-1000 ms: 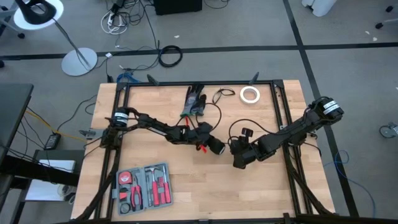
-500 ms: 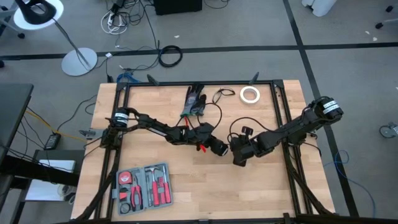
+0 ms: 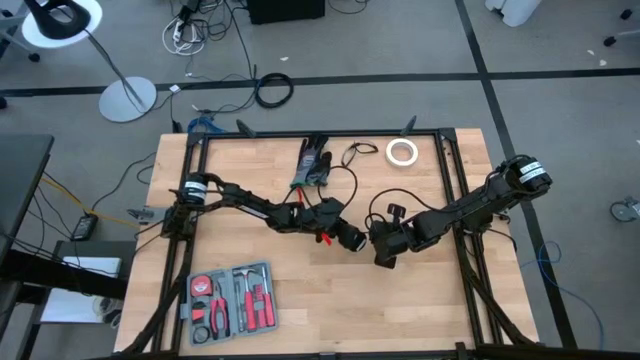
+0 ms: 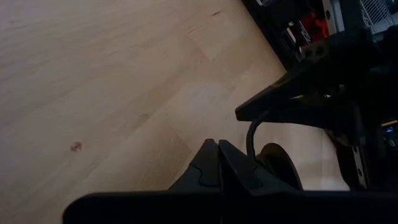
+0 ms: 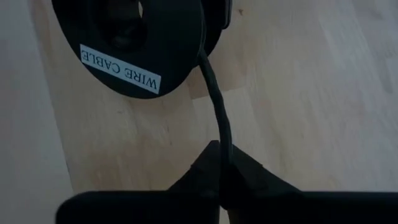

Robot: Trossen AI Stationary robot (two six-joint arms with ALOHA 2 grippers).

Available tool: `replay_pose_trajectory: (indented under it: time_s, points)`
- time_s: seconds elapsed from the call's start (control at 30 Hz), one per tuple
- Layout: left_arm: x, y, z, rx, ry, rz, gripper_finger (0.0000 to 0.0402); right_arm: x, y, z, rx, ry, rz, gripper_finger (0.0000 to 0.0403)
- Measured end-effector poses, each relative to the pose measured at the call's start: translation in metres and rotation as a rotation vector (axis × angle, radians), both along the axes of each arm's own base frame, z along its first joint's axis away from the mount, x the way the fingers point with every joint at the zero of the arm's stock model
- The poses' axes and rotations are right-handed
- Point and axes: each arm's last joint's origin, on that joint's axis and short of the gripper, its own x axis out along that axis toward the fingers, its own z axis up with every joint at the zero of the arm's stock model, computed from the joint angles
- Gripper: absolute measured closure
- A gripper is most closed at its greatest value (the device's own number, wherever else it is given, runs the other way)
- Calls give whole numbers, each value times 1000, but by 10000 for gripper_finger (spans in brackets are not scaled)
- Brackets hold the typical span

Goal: Coil cords
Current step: Coil the black wire into a spool

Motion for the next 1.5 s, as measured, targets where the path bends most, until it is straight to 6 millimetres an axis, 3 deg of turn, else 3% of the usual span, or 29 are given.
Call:
replay_pose_trajectory:
  time_s: [0.2,0.53,0.87,1.07,1.5]
  points:
    - [0,0,0,9,0,-6,401,0,1,0,17,-4,-4,391]
    - [0,-1,1,21,-1,-13,401,1,5,9,108,69,45,290]
    - [0,-1,1,34,-1,-20,401,0,7,69,137,82,111,215]
    - [1,-1,2,34,-12,-20,401,5,2,63,115,119,105,208]
    - [1,-1,3,38,-17,-22,401,13,-3,55,106,112,81,245]
